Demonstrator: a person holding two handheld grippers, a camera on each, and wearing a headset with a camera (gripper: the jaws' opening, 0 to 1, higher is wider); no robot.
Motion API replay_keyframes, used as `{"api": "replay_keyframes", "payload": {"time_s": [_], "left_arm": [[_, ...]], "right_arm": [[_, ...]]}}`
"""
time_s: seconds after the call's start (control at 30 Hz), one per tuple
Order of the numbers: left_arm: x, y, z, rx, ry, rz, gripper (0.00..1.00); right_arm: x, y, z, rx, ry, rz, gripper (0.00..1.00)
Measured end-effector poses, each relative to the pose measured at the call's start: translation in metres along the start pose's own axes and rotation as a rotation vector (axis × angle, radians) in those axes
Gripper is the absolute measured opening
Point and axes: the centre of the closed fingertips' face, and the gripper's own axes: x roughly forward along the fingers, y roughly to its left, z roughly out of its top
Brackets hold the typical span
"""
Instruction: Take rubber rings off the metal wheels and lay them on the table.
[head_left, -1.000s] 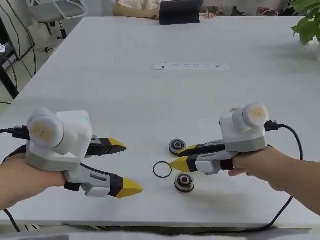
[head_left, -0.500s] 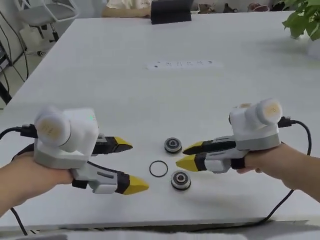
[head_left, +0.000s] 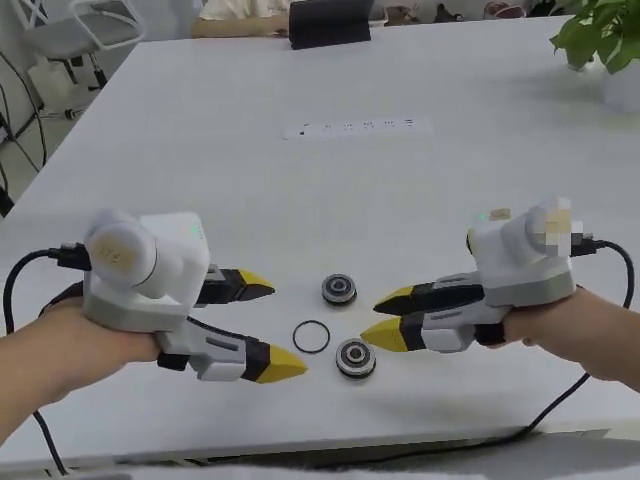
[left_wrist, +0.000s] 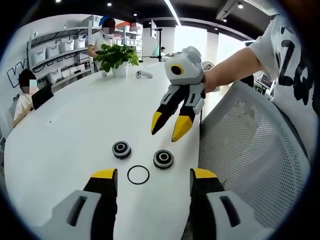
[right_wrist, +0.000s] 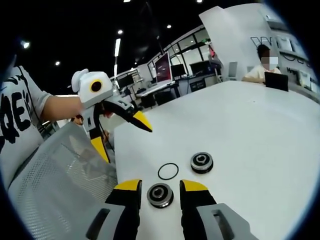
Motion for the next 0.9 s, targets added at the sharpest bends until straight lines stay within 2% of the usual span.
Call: {"api": "replay_keyframes", "payload": {"time_s": [0.27, 0.6, 0.9], "left_arm": [[0.009, -0.002, 0.003, 0.012, 0.004, -0.014, 0.51], [0.02, -0.005, 0.001, 0.019, 0.018, -0.04, 0.49], [0.033, -0.008, 0.0, 0.018, 0.028, -0.07, 0.45]], "right_arm": [[-0.004, 0.001, -0.007, -0.004, 0.006, 0.005, 0.29], [-0.002, 0.001, -0.018, -0.011, 0.007, 0.013, 0.3], [0.001, -0.001, -0.03, -0.027, 0.036, 0.009, 0.28]]}}
